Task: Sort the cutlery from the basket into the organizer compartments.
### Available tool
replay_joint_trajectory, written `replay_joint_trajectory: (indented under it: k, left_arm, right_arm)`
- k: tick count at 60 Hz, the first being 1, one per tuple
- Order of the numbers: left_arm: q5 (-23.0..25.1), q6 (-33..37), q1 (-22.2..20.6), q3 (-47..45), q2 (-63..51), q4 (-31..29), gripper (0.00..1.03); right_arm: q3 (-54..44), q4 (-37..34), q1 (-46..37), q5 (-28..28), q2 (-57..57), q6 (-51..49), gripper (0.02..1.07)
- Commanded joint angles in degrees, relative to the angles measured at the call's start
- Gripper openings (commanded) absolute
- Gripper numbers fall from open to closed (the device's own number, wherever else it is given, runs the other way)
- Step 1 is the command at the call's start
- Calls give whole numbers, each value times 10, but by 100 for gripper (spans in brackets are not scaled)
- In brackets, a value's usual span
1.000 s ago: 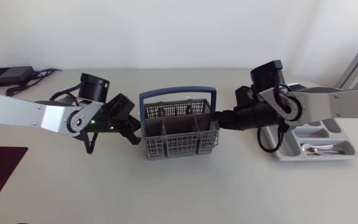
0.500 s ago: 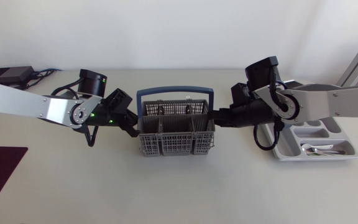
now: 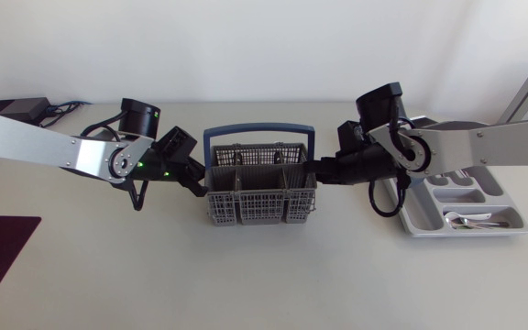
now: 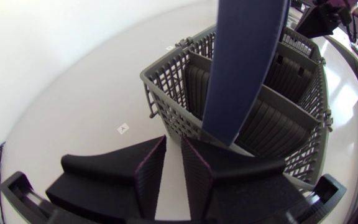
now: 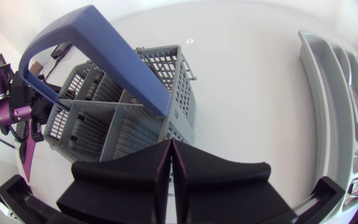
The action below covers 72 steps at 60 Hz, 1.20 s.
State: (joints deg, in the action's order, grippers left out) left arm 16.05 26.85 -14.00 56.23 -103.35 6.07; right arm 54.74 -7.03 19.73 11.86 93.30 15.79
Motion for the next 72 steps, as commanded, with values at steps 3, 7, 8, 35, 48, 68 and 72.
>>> replay_joint_trajectory:
  k: [3, 7, 8, 35, 48, 68, 72]
  left_arm:
    - [2, 6, 6, 5, -17, 2, 24]
    - [2, 6, 6, 0, -16, 3, 24]
    - [2, 6, 5, -1, -16, 3, 24]
    - [0, 6, 4, 2, -11, -4, 24]
    - [-1, 7, 10, 1, -6, -5, 24]
    - [57, 4, 29, -31, 69, -33, 27]
    - [61, 0, 25, -42, 97, -35, 27]
  right_arm:
    - [-19, 11, 4, -2, -9, -13, 8]
    - [-26, 11, 4, -2, -18, -13, 8]
    - [-28, 11, 4, -2, -20, -13, 8]
    - [-42, 10, 20, -7, -37, -14, 8]
    - [-43, 9, 24, -7, -43, -14, 8]
    - [-66, 9, 20, -53, -82, -34, 8]
    - [-71, 9, 20, -63, -94, -39, 8]
